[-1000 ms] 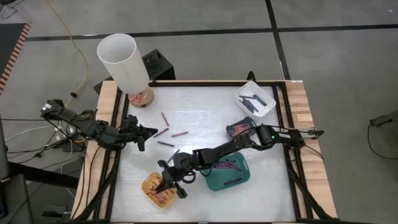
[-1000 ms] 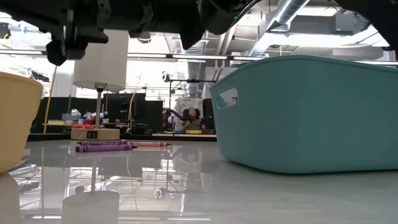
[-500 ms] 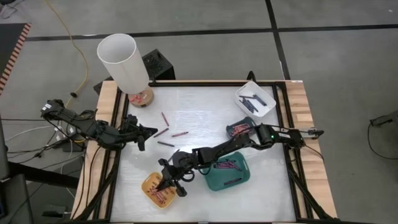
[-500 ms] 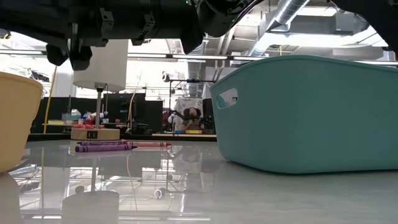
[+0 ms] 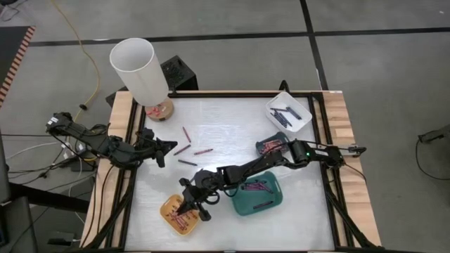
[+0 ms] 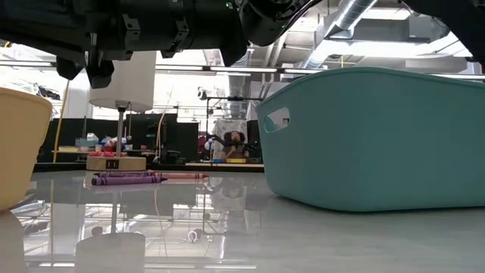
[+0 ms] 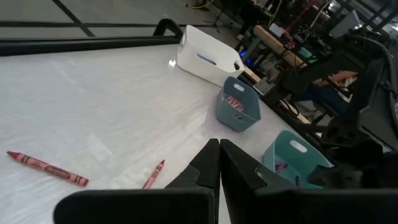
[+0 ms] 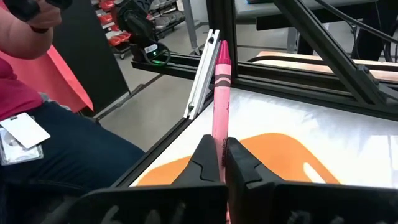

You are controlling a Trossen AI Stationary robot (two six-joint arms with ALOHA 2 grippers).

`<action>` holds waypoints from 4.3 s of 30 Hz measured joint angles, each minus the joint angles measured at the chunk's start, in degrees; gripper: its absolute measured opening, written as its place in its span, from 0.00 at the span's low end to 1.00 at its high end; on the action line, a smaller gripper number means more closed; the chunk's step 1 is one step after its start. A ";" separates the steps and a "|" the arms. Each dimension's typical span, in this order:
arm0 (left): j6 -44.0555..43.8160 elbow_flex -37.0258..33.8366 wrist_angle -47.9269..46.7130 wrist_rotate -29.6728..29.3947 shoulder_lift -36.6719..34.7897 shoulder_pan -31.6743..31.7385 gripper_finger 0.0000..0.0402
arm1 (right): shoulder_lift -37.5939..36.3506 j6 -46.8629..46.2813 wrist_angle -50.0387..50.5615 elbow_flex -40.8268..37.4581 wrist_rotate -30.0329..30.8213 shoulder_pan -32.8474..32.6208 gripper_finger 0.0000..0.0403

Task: Sort crayons
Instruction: Put the red crayon into the yellow bin

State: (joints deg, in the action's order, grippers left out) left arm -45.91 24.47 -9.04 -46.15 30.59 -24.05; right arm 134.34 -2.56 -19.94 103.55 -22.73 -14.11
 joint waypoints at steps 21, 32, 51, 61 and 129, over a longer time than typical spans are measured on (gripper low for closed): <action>-0.40 0.00 -0.09 -1.05 0.00 -0.02 0.00 | 2.47 -5.05 -2.11 0.07 -2.35 1.51 0.01; -0.26 0.00 -0.08 -1.05 0.01 0.00 0.00 | 2.49 -5.56 -1.42 0.04 -2.49 1.51 0.13; -0.34 0.00 -0.32 -0.76 0.00 -0.02 0.00 | -6.60 1.47 18.14 0.07 -1.65 8.08 0.18; 0.43 0.00 -0.63 -1.33 0.09 0.00 0.00 | -10.49 11.03 43.17 0.00 15.77 15.48 0.18; 1.59 -0.02 -1.99 -2.21 0.15 0.00 0.00 | -2.75 6.77 45.01 6.86 24.65 14.79 0.00</action>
State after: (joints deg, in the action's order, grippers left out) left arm -44.31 24.45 -11.03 -48.36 30.74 -24.06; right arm 131.59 4.21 25.07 110.41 1.92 0.68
